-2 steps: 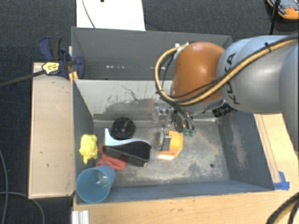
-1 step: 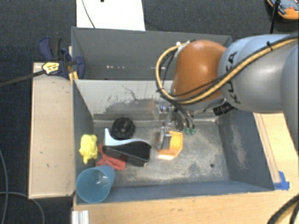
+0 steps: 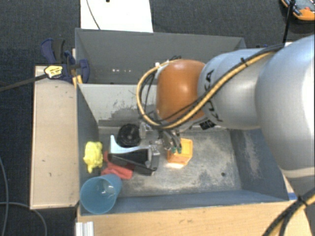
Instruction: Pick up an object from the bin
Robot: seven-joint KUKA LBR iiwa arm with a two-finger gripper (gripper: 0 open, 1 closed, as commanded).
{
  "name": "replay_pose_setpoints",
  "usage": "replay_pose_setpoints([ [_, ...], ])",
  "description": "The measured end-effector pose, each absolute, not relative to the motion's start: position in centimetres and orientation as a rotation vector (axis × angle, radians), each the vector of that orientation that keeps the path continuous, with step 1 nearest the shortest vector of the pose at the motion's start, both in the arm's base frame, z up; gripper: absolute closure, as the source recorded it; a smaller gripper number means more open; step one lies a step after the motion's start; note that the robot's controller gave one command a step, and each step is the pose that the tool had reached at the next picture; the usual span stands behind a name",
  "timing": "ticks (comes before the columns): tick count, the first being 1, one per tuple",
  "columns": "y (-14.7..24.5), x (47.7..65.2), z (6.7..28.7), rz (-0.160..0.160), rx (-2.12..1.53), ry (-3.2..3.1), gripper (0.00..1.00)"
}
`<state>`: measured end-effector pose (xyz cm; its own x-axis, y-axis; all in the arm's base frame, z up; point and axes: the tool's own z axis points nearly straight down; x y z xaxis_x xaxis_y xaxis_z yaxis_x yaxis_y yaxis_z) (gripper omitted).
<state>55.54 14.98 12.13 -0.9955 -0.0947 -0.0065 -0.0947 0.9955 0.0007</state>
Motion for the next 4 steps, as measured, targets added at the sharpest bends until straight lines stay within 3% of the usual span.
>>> replay_pose_setpoints([
  [1, 17.0, 55.2, 11.4, 0.001, -0.257, 3.130, 0.00],
  [2, 20.4, 53.2, 13.5, 0.002, -0.046, 3.138, 0.00],
  [3, 19.9, 51.8, 8.5, 0.008, 0.074, 3.130, 0.00],
  [4, 18.9, 53.4, 7.0, 0.003, 0.358, 3.121, 1.00],
])
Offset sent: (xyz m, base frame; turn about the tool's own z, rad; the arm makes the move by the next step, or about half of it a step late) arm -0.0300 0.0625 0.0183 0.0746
